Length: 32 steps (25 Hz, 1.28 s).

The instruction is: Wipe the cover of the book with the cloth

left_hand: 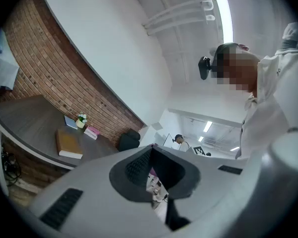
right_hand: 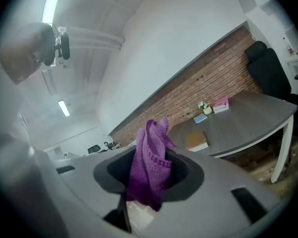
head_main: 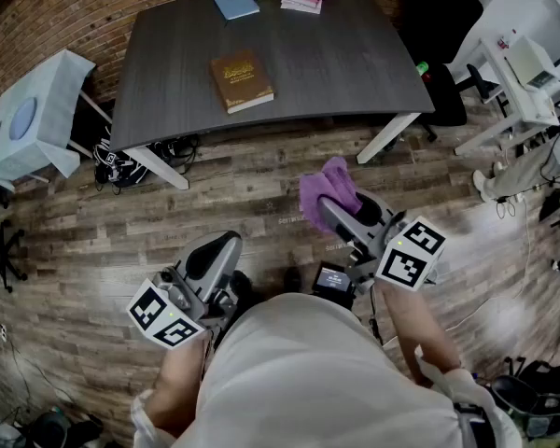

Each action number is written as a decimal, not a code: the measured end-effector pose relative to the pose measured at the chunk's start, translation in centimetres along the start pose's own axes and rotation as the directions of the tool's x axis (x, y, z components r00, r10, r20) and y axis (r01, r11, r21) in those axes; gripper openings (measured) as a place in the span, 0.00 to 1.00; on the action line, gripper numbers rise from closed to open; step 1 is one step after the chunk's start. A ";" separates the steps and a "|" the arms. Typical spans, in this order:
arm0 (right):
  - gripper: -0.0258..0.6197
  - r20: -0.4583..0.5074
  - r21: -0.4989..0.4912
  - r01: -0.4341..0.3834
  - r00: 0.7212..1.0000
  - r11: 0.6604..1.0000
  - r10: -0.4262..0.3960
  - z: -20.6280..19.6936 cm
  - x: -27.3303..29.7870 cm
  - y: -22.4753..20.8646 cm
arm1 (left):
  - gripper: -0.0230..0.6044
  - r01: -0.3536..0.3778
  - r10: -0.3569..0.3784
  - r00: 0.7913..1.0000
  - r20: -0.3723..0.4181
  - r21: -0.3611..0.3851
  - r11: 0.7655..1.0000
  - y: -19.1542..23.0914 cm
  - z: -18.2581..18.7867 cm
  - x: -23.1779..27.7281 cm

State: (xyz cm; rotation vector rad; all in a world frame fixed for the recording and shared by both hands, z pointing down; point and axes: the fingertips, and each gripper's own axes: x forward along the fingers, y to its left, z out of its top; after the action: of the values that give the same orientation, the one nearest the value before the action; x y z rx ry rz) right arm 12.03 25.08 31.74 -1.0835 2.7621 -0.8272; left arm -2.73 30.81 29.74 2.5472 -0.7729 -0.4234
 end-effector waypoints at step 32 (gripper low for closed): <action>0.26 -0.160 -0.228 0.039 0.984 0.973 -0.077 0.9 3.0 -9.2 | 0.05 -0.160 0.163 0.982 -0.094 0.035 0.986 5.6 -4.1 5.9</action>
State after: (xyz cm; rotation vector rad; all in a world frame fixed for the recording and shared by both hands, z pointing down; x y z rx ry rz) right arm 15.64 17.10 36.01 -1.1859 3.0389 -0.6521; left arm 1.20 24.52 35.06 2.4853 -0.9462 -0.2364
